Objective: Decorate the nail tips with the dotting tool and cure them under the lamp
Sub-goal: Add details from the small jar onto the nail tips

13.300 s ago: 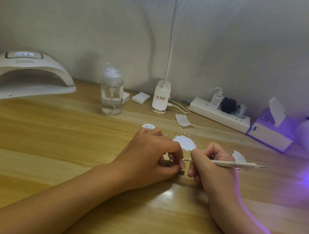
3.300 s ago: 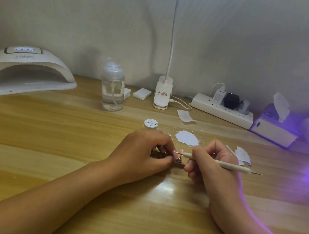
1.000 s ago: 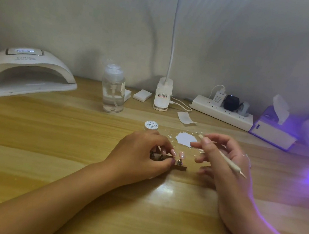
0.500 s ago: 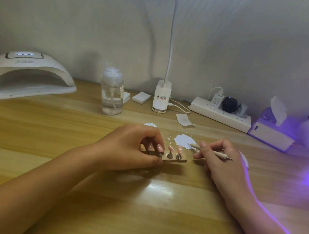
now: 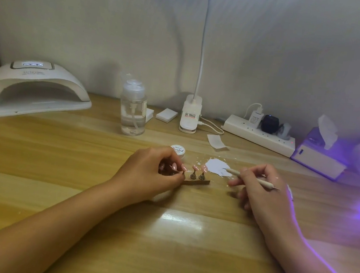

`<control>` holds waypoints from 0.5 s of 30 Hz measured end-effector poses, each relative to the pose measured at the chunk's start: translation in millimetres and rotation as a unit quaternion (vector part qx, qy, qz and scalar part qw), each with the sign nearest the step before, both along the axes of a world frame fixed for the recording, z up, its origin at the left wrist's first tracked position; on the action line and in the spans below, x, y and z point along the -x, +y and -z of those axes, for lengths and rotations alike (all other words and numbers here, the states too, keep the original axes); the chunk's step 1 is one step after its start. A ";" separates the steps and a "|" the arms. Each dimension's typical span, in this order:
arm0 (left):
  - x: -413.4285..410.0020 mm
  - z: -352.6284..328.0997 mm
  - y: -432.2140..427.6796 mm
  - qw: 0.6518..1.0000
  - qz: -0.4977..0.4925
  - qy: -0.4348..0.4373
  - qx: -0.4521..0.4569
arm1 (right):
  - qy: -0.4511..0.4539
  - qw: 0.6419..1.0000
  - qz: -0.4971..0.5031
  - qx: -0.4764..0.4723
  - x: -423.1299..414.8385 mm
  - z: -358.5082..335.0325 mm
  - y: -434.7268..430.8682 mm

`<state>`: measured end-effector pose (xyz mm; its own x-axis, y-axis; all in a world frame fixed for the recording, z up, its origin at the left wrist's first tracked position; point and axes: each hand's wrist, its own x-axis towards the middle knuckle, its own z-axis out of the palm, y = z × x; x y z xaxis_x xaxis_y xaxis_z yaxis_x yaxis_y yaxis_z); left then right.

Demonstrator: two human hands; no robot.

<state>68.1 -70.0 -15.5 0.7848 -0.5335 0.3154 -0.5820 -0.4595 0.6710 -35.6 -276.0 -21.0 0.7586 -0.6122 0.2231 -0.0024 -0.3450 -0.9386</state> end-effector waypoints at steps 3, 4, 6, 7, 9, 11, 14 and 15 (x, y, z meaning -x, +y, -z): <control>1.7 1.7 -0.5 0.999 0.008 -0.031 0.009 | -0.043 0.998 -0.005 -0.050 1.9 -3.3 1.7; 2.7 1.4 -0.9 0.999 0.013 -0.042 0.010 | -0.059 0.997 -0.011 -0.046 4.1 -5.1 2.6; 4.2 0.8 -1.4 0.998 0.021 -0.059 0.001 | -0.090 0.995 -0.026 -0.042 8.9 -10.1 6.4; 4.6 0.6 -1.8 0.998 0.024 -0.066 -0.005 | -0.101 0.993 -0.035 -0.053 10.7 -12.4 9.8; 5.4 1.0 -2.5 0.996 0.023 -0.080 -0.014 | -0.115 0.986 -0.057 -0.107 12.1 -14.0 18.8; 6.0 2.2 -2.7 0.995 0.017 -0.095 -0.016 | -0.110 0.979 -0.073 -0.154 12.1 -12.2 28.5; 6.9 3.9 -2.7 0.993 0.016 -0.113 -0.014 | -0.089 0.975 -0.093 -0.181 13.4 -9.3 37.2; 6.7 4.1 -2.7 0.993 0.017 -0.119 -0.015 | -0.086 0.973 -0.101 -0.187 13.8 -10.4 38.7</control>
